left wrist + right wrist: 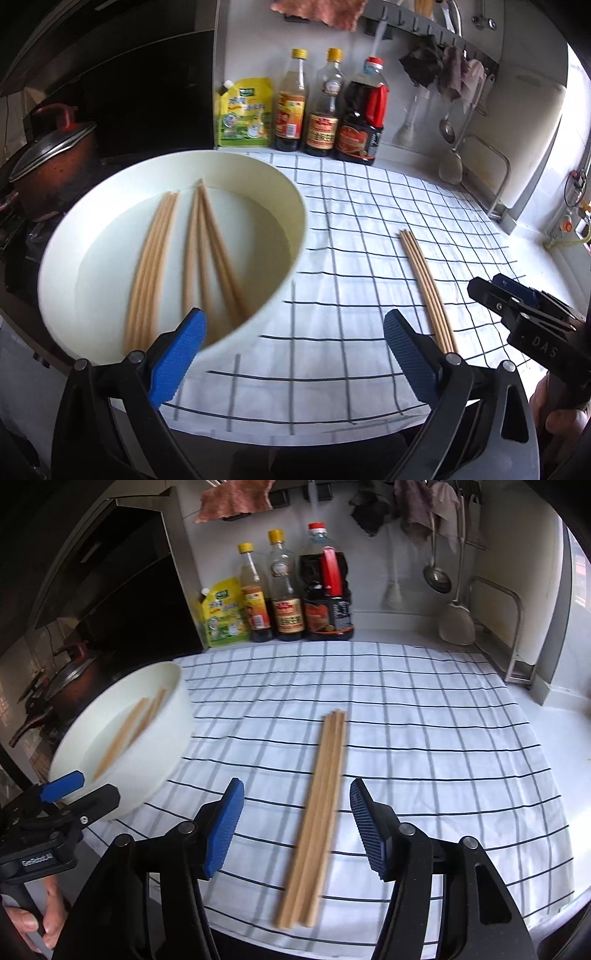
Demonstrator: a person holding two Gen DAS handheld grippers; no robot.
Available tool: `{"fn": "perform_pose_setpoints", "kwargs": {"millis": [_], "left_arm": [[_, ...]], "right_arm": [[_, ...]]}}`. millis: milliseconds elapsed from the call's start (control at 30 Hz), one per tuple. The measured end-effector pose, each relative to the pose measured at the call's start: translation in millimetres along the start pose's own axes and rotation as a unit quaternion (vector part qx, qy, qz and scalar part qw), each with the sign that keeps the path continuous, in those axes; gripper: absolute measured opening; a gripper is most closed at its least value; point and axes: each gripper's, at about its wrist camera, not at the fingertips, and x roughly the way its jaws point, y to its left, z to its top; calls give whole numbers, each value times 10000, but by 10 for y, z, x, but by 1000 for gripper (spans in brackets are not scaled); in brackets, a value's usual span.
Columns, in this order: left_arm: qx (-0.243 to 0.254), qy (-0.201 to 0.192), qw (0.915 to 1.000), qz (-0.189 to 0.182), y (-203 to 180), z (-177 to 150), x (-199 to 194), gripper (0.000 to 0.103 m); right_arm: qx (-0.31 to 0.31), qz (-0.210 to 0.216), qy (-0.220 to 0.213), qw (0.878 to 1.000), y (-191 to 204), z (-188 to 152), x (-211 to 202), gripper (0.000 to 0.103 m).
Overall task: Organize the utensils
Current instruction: 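Withdraw both tools from the basin back toward the chopsticks on the cloth, then position the left tool over a chopstick while the right tool lines up on another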
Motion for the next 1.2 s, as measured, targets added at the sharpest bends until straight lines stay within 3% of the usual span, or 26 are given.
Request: {"fn": "perform_pose_setpoints", "kwargs": {"millis": [133,467,1200], "left_arm": [[148,-127,9996,190,-144,-15,14,96],[152,-268,9995,58,-325,67,-38,96],[297,-90,9994,-133,-620,28,136,96]], "right_arm": [[-71,-187,97,9998,-140,-10,101,59],[-162,-315,343,9988,-261,-47,409,59],[-284,-579,830,9945,-345,-178,662,59]]}}
